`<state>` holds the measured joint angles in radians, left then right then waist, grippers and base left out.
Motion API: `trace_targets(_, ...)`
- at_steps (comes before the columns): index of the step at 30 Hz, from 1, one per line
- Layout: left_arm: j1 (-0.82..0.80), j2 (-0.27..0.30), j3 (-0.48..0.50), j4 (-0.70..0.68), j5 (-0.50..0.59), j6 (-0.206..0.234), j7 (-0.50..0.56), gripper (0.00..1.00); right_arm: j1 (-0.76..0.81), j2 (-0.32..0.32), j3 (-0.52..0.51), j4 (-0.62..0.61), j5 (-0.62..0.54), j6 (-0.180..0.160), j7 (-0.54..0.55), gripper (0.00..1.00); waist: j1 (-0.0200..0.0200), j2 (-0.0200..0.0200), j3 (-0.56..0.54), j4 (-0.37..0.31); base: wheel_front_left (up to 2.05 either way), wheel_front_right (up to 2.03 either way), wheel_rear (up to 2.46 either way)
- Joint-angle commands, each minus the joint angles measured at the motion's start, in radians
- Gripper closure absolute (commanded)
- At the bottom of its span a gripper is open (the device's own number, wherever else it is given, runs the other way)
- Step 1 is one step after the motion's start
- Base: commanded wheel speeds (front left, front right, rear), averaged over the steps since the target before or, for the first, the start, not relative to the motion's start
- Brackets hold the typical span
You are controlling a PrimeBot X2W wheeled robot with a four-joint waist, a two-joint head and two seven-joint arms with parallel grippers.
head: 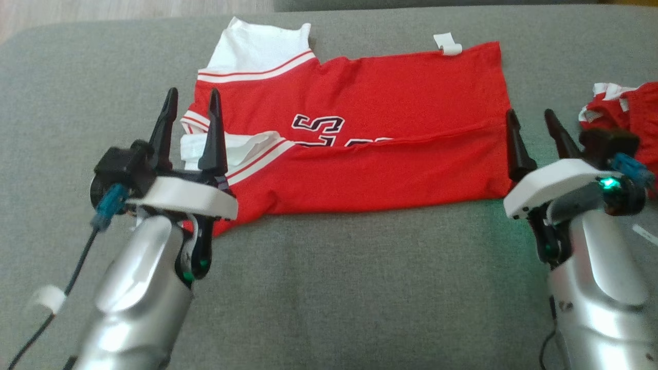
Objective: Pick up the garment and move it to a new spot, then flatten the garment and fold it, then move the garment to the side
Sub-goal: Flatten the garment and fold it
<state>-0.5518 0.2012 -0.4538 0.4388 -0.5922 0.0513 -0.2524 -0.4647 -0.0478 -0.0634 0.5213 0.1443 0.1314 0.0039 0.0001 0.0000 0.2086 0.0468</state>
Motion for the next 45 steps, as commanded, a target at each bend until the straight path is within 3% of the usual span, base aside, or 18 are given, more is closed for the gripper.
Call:
trace_targets(1, 0.018, 0.019, 0.043, -0.058, 0.016, -0.002, -0.009, 0.00, 0.023, -0.002, 0.013, -0.057, -0.019, -0.001, -0.014, 0.00, -0.0001, 0.0000, -0.013, 0.002, 0.00, 0.00, 0.00)
trace_targets(7, 0.195, 0.032, 0.042, -0.184, 0.013, 0.012, -0.002, 0.00, 0.170, -0.002, -0.017, -0.194, -0.052, -0.001, -0.015, 0.00, -0.0001, 0.0000, -0.054, 0.008, 0.00, 0.00, 0.00)
trace_targets(15, 0.353, 0.058, 0.051, -0.241, -0.052, 0.072, 0.115, 0.00, 0.319, -0.002, -0.039, -0.329, -0.040, -0.001, 0.022, 0.00, -0.0001, 0.0000, -0.050, 0.014, 0.00, 0.00, 0.00)
trace_targets(25, 0.312, 0.050, 0.103, -0.127, -0.137, 0.112, 0.216, 0.00, 0.316, -0.002, 0.002, -0.416, -0.041, -0.001, 0.078, 0.00, -0.0001, 0.0000, 0.038, -0.019, 0.00, 0.00, 0.00)
trace_targets(31, 0.275, 0.038, 0.099, -0.071, -0.169, 0.102, 0.271, 0.01, 0.287, -0.002, 0.015, -0.399, -0.044, -0.001, 0.102, 0.00, -0.0001, 0.0000, 0.075, -0.033, 0.00, 0.00, 0.00)
trace_targets(32, 0.273, 0.036, 0.095, -0.067, -0.173, 0.098, 0.279, 0.23, 0.281, -0.002, 0.014, -0.388, -0.044, -0.001, 0.104, 0.00, -0.0001, 0.0000, 0.078, -0.033, 0.00, 0.00, 0.00)
trace_targets(33, 0.271, 0.034, 0.091, -0.066, -0.175, 0.092, 0.284, 0.58, 0.274, -0.002, 0.012, -0.377, -0.043, -0.001, 0.106, 0.00, -0.0001, 0.0000, 0.080, -0.033, 0.00, 0.00, 0.00)
trace_targets(34, 0.270, 0.028, 0.094, -0.069, -0.185, 0.085, 0.281, 0.75, 0.268, -0.002, 0.011, -0.363, -0.038, -0.001, 0.109, 0.00, -0.0001, 0.0000, 0.083, -0.032, 0.00, 0.00, 0.00)
trace_targets(35, 0.270, 0.024, 0.099, -0.071, -0.192, 0.082, 0.276, 1.00, 0.263, -0.002, 0.011, -0.347, -0.032, -0.001, 0.115, 0.00, -0.0001, 0.0000, 0.085, -0.032, 0.00, 0.00, 0.00)
trace_targets(41, 0.259, 0.032, 0.104, -0.103, -0.168, 0.083, 0.218, 1.00, 0.220, -0.002, 0.018, -0.238, 0.003, -0.001, 0.132, 0.00, -0.0001, 0.0000, 0.084, -0.017, 0.00, 0.00, 0.00)
trace_targets(43, 0.256, 0.034, 0.107, -0.123, -0.163, 0.083, 0.202, 1.00, 0.201, -0.002, 0.021, -0.195, 0.016, -0.001, 0.131, 0.20, -0.0001, 0.0000, 0.081, -0.011, 0.00, 0.00, 0.00)
trace_targets(45, 0.255, 0.039, 0.107, -0.144, -0.157, 0.084, 0.193, 1.00, 0.181, -0.002, 0.023, -0.149, 0.035, -0.001, 0.132, 0.57, -0.0001, 0.0000, 0.074, -0.004, 0.00, 0.00, 0.00)
